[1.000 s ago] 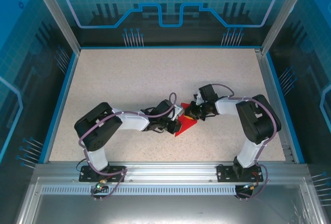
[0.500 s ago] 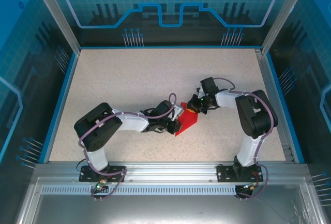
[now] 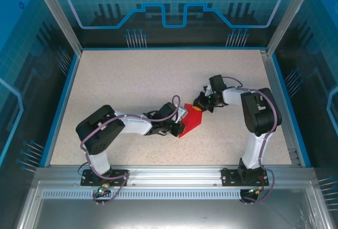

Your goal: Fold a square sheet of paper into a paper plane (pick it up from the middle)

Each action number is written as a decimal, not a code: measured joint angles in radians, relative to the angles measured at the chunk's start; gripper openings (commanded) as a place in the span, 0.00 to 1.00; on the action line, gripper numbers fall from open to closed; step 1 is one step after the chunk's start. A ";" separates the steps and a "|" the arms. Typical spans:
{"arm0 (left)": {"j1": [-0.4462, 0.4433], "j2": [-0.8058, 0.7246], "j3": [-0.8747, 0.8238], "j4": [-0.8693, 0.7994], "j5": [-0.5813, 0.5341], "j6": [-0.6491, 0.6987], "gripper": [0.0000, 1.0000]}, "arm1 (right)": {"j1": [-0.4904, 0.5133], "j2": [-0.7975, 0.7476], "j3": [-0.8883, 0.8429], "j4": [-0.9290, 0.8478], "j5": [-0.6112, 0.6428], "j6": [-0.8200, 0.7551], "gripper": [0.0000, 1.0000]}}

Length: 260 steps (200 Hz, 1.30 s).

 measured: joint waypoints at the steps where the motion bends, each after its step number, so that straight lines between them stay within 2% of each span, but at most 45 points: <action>1: 0.000 0.000 0.000 0.000 0.000 0.000 0.00 | -0.001 0.001 0.001 0.001 0.000 -0.001 0.09; 57: 0.000 0.000 0.000 0.000 0.001 0.000 0.00 | -0.092 0.011 0.034 0.027 0.063 -0.029 0.08; 92: 0.000 0.000 0.011 -0.003 0.002 0.000 0.01 | -0.100 -0.002 0.040 0.034 0.076 -0.045 0.09; 118: 0.000 0.002 0.024 -0.023 0.009 -0.001 0.06 | -0.098 -0.086 0.006 0.030 0.074 -0.051 0.12; 145: 0.000 0.002 0.046 -0.064 0.017 -0.007 0.09 | -0.067 -0.222 -0.078 0.039 0.056 -0.048 0.17; 173: 0.000 0.002 0.072 -0.126 0.029 -0.011 0.12 | 0.010 -0.320 -0.201 0.063 0.033 -0.014 0.23; 209: 0.000 -0.024 0.084 -0.218 0.040 -0.013 0.16 | 0.086 -0.325 -0.298 0.090 0.025 0.029 0.31; 260: 0.025 -0.069 0.099 -0.317 0.043 -0.019 0.19 | 0.102 -0.299 -0.313 0.160 0.023 0.064 0.36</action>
